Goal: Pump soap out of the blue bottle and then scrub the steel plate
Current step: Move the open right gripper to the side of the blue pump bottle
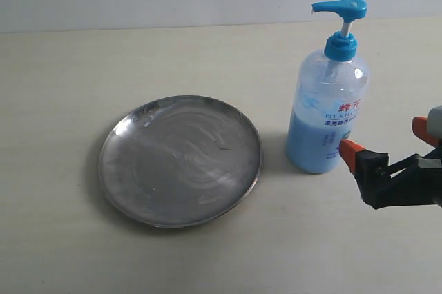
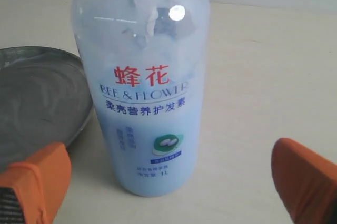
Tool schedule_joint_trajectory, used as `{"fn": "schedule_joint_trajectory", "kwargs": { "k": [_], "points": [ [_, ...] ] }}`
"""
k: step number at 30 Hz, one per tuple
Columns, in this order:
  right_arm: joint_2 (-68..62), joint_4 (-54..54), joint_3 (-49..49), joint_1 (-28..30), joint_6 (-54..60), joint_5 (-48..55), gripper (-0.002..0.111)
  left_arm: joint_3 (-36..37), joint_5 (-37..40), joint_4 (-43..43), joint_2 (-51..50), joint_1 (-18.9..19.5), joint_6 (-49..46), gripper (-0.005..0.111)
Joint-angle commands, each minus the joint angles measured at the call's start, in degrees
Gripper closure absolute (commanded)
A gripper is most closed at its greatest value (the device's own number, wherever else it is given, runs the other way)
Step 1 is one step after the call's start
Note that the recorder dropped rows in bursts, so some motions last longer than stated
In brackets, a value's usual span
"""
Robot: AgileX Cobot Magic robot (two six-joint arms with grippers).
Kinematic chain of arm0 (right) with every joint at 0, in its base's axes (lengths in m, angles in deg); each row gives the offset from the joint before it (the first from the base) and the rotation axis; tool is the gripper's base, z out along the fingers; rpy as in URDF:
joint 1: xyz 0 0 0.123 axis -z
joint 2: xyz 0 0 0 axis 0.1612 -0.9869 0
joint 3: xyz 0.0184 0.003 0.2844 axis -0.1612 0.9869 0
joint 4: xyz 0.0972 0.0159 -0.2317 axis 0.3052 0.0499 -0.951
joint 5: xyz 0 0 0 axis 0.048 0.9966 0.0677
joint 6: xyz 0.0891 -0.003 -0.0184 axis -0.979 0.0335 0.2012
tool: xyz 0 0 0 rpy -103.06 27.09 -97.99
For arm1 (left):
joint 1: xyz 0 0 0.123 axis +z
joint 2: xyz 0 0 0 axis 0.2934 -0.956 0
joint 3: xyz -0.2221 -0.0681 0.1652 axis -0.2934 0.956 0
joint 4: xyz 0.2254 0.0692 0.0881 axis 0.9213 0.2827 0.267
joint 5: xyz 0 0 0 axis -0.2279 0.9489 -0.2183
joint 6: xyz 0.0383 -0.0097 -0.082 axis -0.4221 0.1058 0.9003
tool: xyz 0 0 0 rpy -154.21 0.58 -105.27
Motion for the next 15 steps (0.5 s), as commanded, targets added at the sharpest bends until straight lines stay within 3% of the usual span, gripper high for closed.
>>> {"fn": "schedule_joint_trajectory", "kwargs": {
  "k": [1, 15],
  "points": [
    [-4.1, -0.4, 0.1, -0.1, -0.2, -6.7, 0.004, 0.0, -0.3, 0.0, 0.3, 0.2, 0.1, 0.107],
    [-17.8, -0.9, -9.4, -0.1, -0.2, -8.9, 0.004, 0.0, -0.3, 0.0, 0.3, 0.2, 0.1, 0.107]
  ]
}}
